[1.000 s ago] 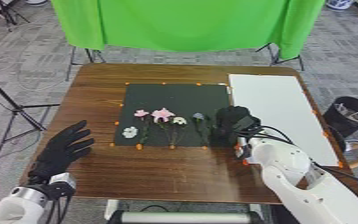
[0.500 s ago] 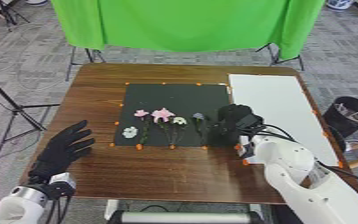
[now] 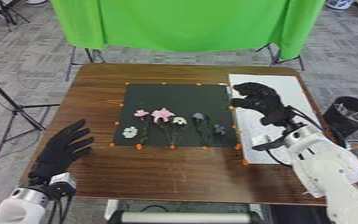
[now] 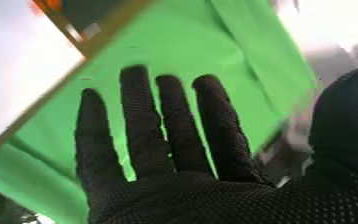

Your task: Arrange flowers

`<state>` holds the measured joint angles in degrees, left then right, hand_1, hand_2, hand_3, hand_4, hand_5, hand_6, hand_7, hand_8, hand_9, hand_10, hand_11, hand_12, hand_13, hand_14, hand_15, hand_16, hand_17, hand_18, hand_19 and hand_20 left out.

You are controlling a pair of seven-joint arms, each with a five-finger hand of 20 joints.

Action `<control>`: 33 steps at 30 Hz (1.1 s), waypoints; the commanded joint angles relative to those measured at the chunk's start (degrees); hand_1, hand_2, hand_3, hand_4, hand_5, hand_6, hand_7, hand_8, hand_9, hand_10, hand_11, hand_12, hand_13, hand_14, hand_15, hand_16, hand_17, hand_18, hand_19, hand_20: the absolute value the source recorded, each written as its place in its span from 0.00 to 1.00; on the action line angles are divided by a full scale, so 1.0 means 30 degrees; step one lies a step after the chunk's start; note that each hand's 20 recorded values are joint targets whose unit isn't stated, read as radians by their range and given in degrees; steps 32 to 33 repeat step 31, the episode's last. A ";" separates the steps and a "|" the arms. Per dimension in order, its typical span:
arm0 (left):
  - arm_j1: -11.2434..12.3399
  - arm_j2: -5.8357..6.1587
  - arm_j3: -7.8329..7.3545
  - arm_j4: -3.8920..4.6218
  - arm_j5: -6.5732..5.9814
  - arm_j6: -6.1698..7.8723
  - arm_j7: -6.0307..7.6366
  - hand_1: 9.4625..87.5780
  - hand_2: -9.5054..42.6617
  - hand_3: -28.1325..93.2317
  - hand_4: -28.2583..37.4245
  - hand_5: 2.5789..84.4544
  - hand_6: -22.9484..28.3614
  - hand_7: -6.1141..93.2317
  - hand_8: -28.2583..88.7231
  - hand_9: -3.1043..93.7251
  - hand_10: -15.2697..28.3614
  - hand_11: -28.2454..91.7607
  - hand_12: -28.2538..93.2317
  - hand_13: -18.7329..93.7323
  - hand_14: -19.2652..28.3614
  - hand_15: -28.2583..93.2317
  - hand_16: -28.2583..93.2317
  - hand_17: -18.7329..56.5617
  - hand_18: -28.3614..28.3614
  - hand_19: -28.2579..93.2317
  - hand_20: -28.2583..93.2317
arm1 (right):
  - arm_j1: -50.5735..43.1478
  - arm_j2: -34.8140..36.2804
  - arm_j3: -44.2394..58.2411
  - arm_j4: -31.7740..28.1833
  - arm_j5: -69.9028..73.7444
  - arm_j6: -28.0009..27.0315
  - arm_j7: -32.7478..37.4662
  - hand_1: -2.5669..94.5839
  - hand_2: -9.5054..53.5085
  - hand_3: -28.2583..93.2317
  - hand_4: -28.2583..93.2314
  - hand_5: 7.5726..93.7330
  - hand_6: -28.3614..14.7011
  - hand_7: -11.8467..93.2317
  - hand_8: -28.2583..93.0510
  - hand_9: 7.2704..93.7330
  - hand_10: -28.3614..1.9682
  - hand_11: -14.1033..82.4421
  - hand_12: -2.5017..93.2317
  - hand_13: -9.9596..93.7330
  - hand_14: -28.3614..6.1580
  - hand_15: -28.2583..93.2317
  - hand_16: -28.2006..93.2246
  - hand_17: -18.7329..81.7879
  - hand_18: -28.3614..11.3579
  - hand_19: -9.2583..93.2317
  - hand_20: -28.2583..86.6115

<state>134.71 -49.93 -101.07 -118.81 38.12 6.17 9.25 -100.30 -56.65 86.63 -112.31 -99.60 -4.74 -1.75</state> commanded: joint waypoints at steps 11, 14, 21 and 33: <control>-0.0966 -0.0508 0.0639 -0.0336 -0.1948 -0.1197 0.3035 0.14 0.07 0.76 0.00 0.19 0.48 0.22 0.17 0.17 0.55 0.28 0.40 0.25 0.70 0.29 0.28 0.03 0.99 0.54 0.25 | -0.5120 -0.4864 0.4956 -0.1446 1.4245 -0.3299 -0.0532 0.08 0.09 0.86 0.00 0.21 0.61 0.18 0.18 0.19 0.51 0.13 0.27 0.25 0.42 0.18 0.54 0.10 0.05 0.41 0.36; -0.1552 -0.0399 0.1273 -0.0113 -0.1883 -0.0870 0.3429 0.14 0.06 0.76 0.00 0.18 0.48 0.21 0.17 0.17 0.55 0.27 0.40 0.24 0.70 0.28 0.29 0.02 0.98 0.53 0.25 | -0.5507 -0.5356 0.5262 -0.1675 1.3927 -0.2984 -0.0949 0.09 0.08 0.87 0.00 0.20 0.61 0.18 0.18 0.18 0.54 0.12 0.27 0.23 0.44 0.17 0.54 0.08 0.07 0.41 0.35; -0.2292 -0.0958 0.2163 0.0411 -0.1704 -0.1333 0.3095 0.14 0.05 0.78 0.00 0.21 0.49 0.22 0.17 0.19 0.56 0.28 0.41 0.25 0.68 0.28 0.30 0.01 0.94 0.52 0.26 | -0.5769 -0.5237 0.4863 -0.1946 1.3888 -0.2123 -0.1426 0.11 0.05 0.89 0.01 0.23 0.61 0.20 0.18 0.20 0.55 0.14 0.28 0.24 0.47 0.17 0.57 0.07 0.10 0.42 0.35; -0.3401 -0.0975 0.2882 0.0878 -0.1412 -0.1720 0.2730 0.15 0.06 0.79 0.00 0.23 0.49 0.23 0.17 0.20 0.57 0.30 0.40 0.27 0.68 0.31 0.30 0.04 0.89 0.52 0.28 | -0.5041 -0.5396 0.3756 -0.1604 1.3952 -0.1283 -0.1215 0.13 0.05 0.89 0.02 0.23 0.58 0.22 0.18 0.22 0.49 0.14 0.29 0.26 0.48 0.18 0.59 0.08 0.12 0.44 0.36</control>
